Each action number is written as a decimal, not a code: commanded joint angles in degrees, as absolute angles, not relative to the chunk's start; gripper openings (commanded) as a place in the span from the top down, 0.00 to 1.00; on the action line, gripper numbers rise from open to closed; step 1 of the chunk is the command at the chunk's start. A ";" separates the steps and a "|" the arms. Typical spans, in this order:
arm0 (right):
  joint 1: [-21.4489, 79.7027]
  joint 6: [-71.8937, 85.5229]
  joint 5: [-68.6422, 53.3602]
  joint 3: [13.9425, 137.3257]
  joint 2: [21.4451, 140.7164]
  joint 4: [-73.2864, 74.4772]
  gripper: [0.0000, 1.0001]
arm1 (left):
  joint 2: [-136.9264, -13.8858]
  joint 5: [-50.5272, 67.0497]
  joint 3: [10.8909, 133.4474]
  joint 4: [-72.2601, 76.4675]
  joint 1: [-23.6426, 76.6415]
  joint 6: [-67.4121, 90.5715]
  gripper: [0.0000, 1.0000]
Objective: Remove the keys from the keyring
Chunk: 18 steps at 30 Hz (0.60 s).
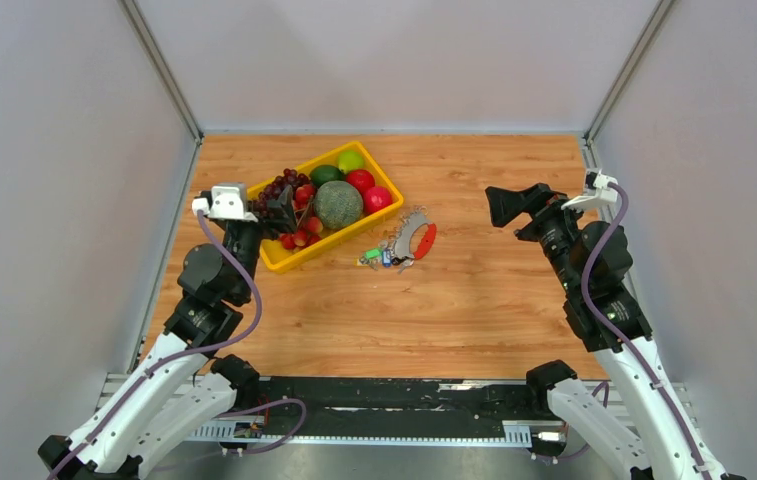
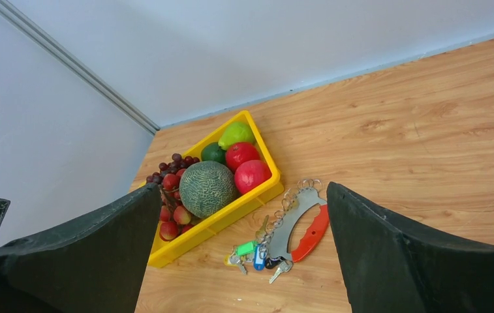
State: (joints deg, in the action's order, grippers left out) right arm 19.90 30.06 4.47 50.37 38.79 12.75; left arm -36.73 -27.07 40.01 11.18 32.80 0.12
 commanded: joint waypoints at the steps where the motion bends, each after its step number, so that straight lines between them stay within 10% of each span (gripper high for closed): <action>1: 20.03 29.80 5.92 50.68 38.13 11.60 0.00 | -36.06 -26.44 39.75 12.27 32.43 0.09 0.00; 18: 20.09 39.54 2.20 47.14 55.21 8.71 0.00 | -42.39 -6.60 40.54 3.55 32.49 -6.57 0.00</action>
